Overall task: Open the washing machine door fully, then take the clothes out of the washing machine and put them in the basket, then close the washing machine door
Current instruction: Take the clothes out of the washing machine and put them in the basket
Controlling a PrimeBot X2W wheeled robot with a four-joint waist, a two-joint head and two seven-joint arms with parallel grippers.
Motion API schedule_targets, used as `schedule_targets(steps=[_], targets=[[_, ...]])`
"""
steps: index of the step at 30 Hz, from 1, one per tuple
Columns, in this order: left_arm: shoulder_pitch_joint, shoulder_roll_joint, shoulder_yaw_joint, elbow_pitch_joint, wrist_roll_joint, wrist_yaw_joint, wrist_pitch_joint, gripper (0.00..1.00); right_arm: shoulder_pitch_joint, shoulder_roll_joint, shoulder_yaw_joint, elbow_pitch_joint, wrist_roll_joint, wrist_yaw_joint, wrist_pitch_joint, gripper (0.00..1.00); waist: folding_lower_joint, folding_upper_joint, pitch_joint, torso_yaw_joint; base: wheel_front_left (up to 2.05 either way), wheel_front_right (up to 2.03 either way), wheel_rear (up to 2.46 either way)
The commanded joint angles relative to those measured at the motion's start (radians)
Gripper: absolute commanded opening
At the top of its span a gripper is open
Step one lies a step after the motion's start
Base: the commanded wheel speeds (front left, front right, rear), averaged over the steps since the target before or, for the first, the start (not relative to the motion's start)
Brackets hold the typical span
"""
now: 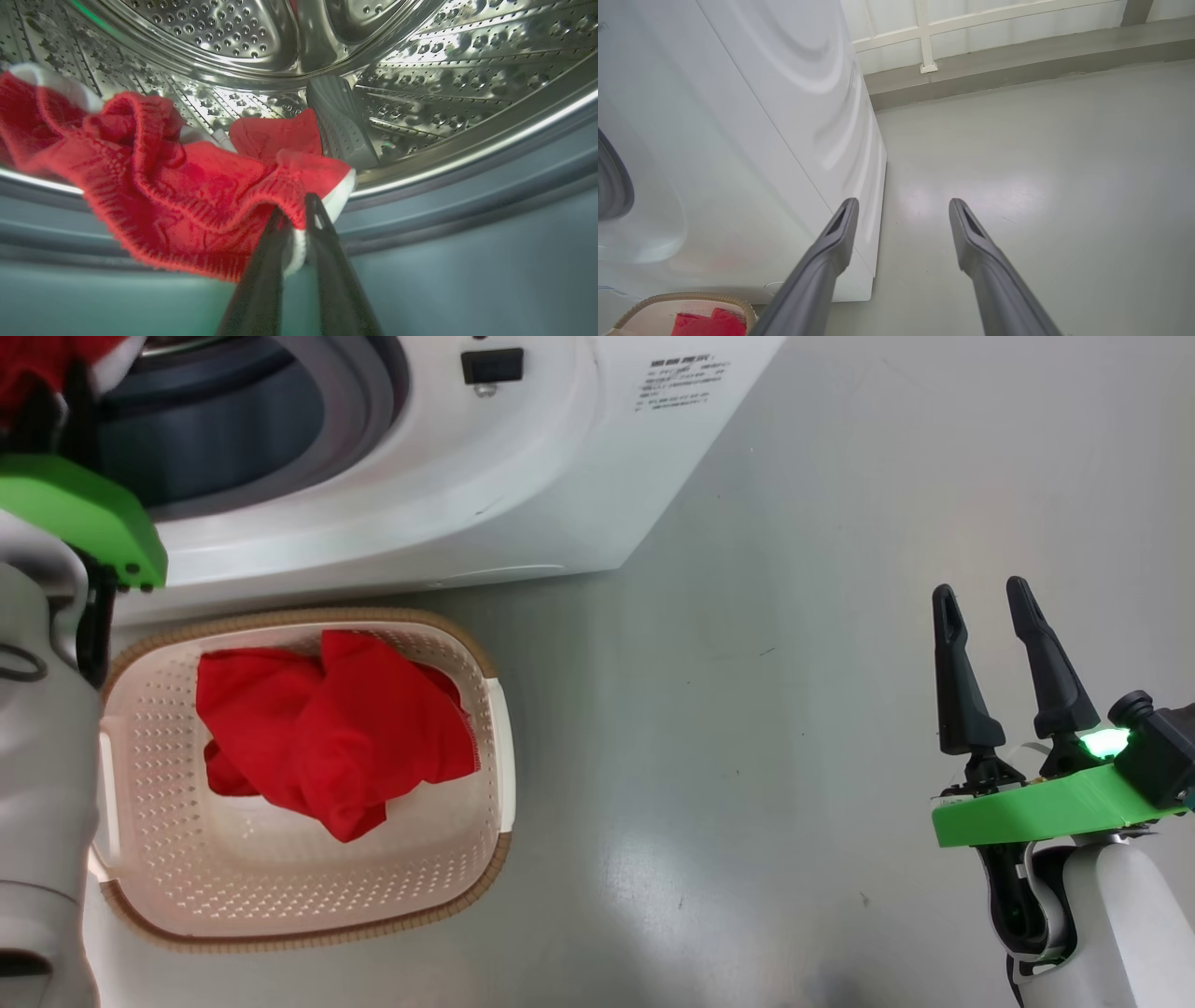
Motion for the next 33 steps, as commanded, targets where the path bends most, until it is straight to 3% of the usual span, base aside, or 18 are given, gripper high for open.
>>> schedule_targets(steps=[1, 16, 26, 33], targets=[[0.008, 0.047, 0.012, -0.045, -0.006, 0.001, -0.005, 0.0, -0.004, 0.001, 0.022, -0.023, 0.005, 0.007, -0.006, 1.0, 0.0, 0.0, -0.006, 0.001, 0.0, 0.0, 0.0], [0.234, -0.002, 0.124, -0.456, -0.054, -0.001, -0.005, 0.0, 0.029, 0.001, 0.005, -0.021, -0.018, 0.007, -0.006, 1.0, 0.0, 0.0, -0.082, 0.047, 0.0, 0.0, 0.0], [0.438, -0.086, 0.228, -0.789, -0.03, -0.002, -0.005, 0.0, 0.056, 0.001, -0.001, -0.02, -0.032, 0.007, -0.006, 1.0, 0.0, 0.0, -0.127, 0.083, 0.0, 0.0, 0.0], [0.548, -0.13, 0.234, -1.009, -0.023, -0.002, -0.005, 0.0, 0.064, 0.001, 0.004, -0.02, -0.034, 0.007, -0.006, 1.0, 0.0, 0.0, -0.134, 0.097, 0.0, 0.0, 0.0]])
